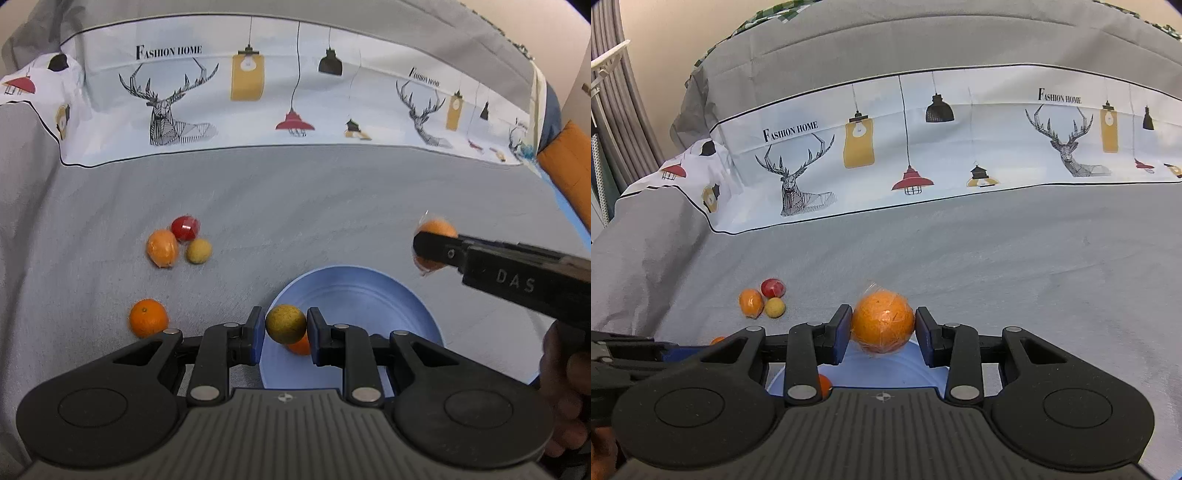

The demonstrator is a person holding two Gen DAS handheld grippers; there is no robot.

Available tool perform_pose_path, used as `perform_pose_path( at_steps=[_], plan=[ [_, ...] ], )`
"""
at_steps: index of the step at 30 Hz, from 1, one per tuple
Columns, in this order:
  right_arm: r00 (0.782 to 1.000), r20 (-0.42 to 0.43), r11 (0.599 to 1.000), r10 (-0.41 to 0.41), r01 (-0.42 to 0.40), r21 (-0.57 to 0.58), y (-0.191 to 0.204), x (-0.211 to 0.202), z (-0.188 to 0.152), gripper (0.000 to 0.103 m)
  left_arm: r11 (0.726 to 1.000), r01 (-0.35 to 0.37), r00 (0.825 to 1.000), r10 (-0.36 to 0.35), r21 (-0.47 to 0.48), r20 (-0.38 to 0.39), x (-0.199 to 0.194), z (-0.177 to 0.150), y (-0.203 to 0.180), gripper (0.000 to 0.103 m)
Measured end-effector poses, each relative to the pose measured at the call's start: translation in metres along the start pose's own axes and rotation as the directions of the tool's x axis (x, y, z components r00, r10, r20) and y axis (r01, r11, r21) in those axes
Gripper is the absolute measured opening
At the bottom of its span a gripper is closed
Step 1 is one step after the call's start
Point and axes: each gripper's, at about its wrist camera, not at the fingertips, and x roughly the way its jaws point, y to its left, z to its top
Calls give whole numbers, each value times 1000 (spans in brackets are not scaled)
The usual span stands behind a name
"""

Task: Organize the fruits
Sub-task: 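Carry the wrapped orange over the blue plate while the left tool holds the yellow fruit above it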

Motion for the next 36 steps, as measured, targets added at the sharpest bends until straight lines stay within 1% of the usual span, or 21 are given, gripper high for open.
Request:
perform_pose_path(
  at_steps=[5,11,18,29,36],
  plan=[
    [1000,2,1000,-10,10,-4,-3,0,1,39,999,-14,1000,16,45,-27,15,-3,-12,27],
    [999,-19,1000,-26,26,14,-13,3,0,39,996,8,999,-3,88,-51,25,-8,-22,27],
    [997,-67,999,-48,49,5,-10,11,-2,39,994,21,998,-14,106,-65,25,-11,-25,27],
    [994,-87,997,-66,63,-36,-3,11,-8,39,992,6,997,3,122,-77,30,-13,-30,27],
    [994,-93,997,-59,55,-48,-1,8,-8,39,991,1,997,9,134,-79,30,-15,-30,27]
  ],
)
